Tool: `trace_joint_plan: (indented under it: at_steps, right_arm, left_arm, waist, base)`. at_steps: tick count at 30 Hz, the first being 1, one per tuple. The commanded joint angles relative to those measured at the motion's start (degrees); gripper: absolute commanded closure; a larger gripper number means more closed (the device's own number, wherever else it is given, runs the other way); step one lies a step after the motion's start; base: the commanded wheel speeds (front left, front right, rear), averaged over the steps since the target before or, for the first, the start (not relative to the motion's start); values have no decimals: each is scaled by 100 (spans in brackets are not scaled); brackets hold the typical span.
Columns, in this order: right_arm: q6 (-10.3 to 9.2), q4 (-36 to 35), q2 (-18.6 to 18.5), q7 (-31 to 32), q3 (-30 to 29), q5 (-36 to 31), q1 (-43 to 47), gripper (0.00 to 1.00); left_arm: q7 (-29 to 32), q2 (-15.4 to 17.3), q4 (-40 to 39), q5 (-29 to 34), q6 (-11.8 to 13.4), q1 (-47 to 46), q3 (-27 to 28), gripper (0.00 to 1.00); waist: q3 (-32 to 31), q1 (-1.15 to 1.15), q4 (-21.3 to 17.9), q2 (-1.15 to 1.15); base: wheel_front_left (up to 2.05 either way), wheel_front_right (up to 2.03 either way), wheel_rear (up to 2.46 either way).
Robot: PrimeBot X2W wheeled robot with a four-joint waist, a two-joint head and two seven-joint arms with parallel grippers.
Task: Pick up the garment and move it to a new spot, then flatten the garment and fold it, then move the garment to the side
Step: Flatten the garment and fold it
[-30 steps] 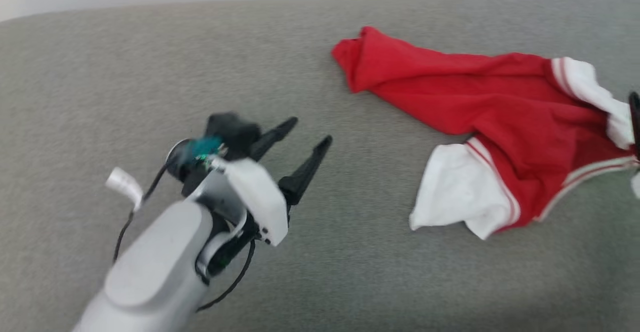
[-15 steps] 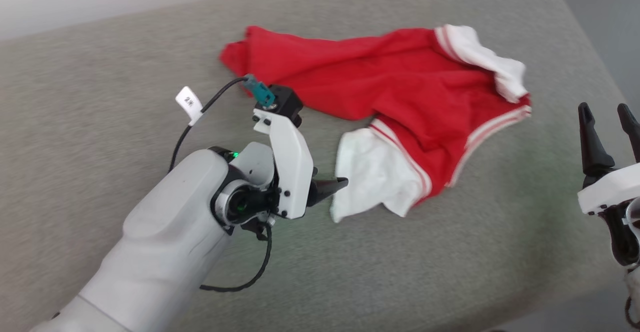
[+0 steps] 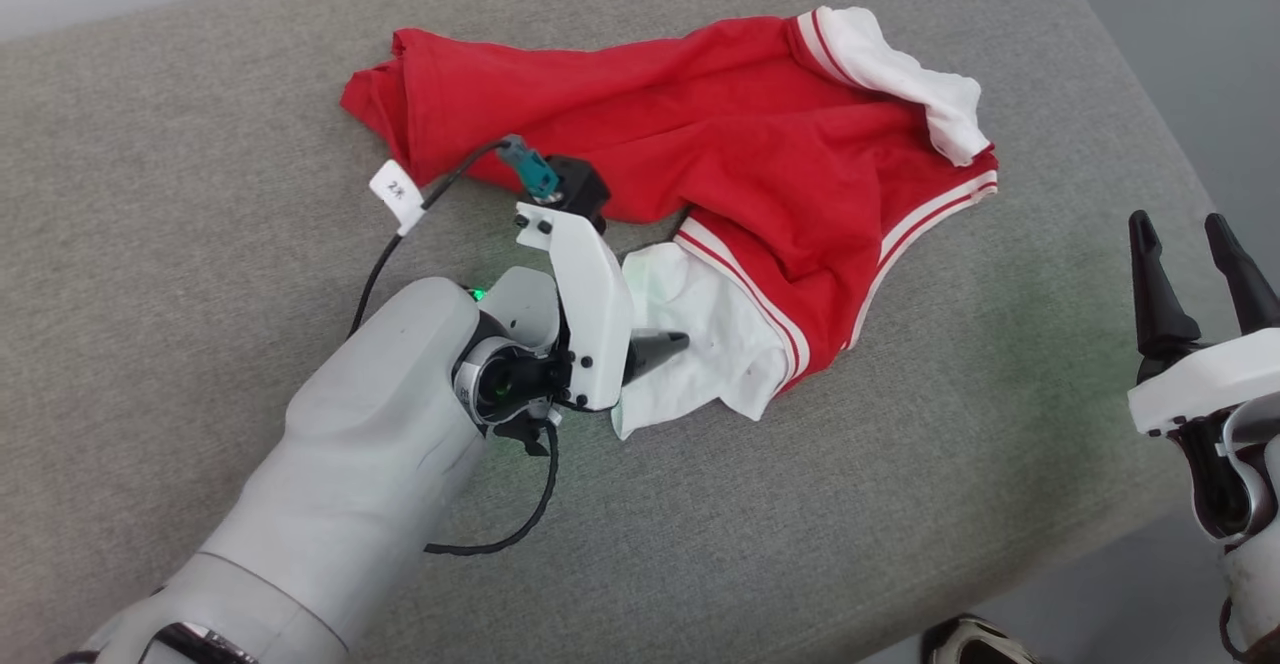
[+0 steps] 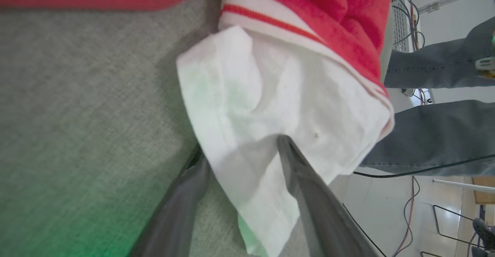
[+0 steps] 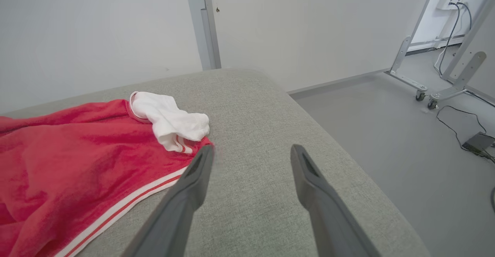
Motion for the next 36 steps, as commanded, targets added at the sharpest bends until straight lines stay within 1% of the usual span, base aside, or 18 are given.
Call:
trace_joint_plan:
  at_steps: [1,4,7,11,16,17,18,19,20,21,26,28,34,35,36]
  right_arm:
    - [-4,-22,29,-27,1,-41,-15,0]
    - [-4,-40,-6,-28,7,-60,-8,0]
    - [-4,-46,-43,-28,1,-64,26,0]
    - [-4,-56,-103,-25,-20,-65,126,0]
    - [-4,-100,-138,29,-68,-100,232,0]
    - [-4,-100,-138,29,-68,-100,232,0]
    - [-4,-115,-138,34,-72,-105,248,0]
    - [-4,-130,-141,55,-78,-113,260,0]
    - [-4,-161,-147,93,-90,-126,290,0]
    - [-4,-179,-148,112,-83,-127,305,0]
    - [-4,-300,-173,206,-87,-169,326,0]
    - [-4,-334,-171,232,-89,-192,342,0]
    - [-4,-504,-218,390,22,-240,411,0]
    - [-3,-534,-245,416,62,-248,428,0]
    - [-3,-565,-267,451,101,-261,437,0]
  left_arm:
    - [-58,-51,233,-100,-35,154,-22,100]
    - [-275,-59,373,-210,-94,50,98,100]
    - [-497,126,465,-329,-124,32,238,100]
    - [-629,597,492,-508,-142,128,460,100]
    - [-719,1344,343,-737,-152,193,777,100]
    - [-719,1344,343,-737,-152,193,777,100]
    - [-715,1488,311,-747,-152,214,819,100]
    - [-722,1633,274,-712,-125,236,840,100]
    - [-760,1940,206,-570,-44,278,835,100]
    - [-773,2100,177,-496,6,299,817,100]
    - [-937,2592,26,-105,335,336,731,100]
    - [-1023,2659,-16,-74,405,397,765,100]
    - [-1417,2570,-1,-6,481,611,755,99]
    - [-1504,2520,15,-19,458,650,763,91]
    - [-1609,2482,22,-33,434,681,779,78]
  waist:
    - [-12,0,48,0]
    - [-67,0,166,0]
    - [-155,0,310,0]
    - [-290,0,550,0]
    - [-406,0,844,0]
    - [-406,0,844,0]
    - [-422,0,893,0]
    - [-436,0,938,0]
    - [-454,0,1019,0]
    - [-459,0,1048,0]
    - [-474,0,1142,0]
    - [-477,0,1164,0]
    - [-492,0,1214,0]
    - [-497,0,1224,0]
    - [-500,0,1231,0]
  base:
    - [0,0,0]
    - [0,0,0]
    - [0,0,0]
    - [0,0,0]
    - [0,0,0]
    - [0,0,0]
    - [0,0,0]
    - [0,0,0]
    - [0,0,0]
    - [0,0,0]
    - [0,0,0]
    - [0,0,0]
    - [0,0,0]
    - [0,0,0]
    - [0,0,0]
